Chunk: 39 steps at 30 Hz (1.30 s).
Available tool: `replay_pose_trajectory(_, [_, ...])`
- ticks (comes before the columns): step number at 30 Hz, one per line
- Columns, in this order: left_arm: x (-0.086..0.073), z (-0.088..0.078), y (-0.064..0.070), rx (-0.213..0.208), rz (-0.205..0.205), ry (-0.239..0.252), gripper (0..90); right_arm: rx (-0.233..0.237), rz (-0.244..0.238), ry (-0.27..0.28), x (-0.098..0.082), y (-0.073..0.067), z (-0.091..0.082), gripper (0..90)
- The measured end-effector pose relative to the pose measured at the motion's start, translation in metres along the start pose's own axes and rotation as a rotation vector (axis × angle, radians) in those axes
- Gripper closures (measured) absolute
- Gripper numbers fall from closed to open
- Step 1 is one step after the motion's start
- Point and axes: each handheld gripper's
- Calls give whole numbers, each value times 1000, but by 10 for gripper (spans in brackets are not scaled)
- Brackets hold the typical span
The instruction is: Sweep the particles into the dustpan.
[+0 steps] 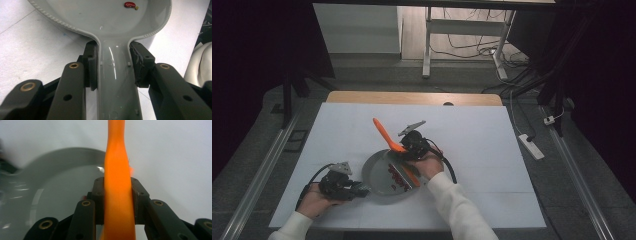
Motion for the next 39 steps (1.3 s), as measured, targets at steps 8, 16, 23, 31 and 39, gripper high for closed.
replay_pose_trajectory(8, [0,0,0,0,0,1,614,-57,-33,82,5,-4,-23,702])
replay_pose_trajectory(16, [0,0,0,-1,0,-1,614,-146,21,45,-5,17,-33,702])
replay_pose_trajectory(23, [0,0,0,-1,-3,4,614,-161,22,-30,-6,22,-11,702])
replay_pose_trajectory(31, [0,0,0,-1,-2,1,614,-107,-17,-62,-4,3,-1,703])
replay_pose_trajectory(39, [0,0,0,1,-2,-2,614,-30,-39,12,-3,-6,-17,703])
Point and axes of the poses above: each handheld gripper's, and its own axes: z roughly forward along the jaws, x roughly out of its top, y roughly to its right, and after that the axes turned 15 degrees about x, right-handed
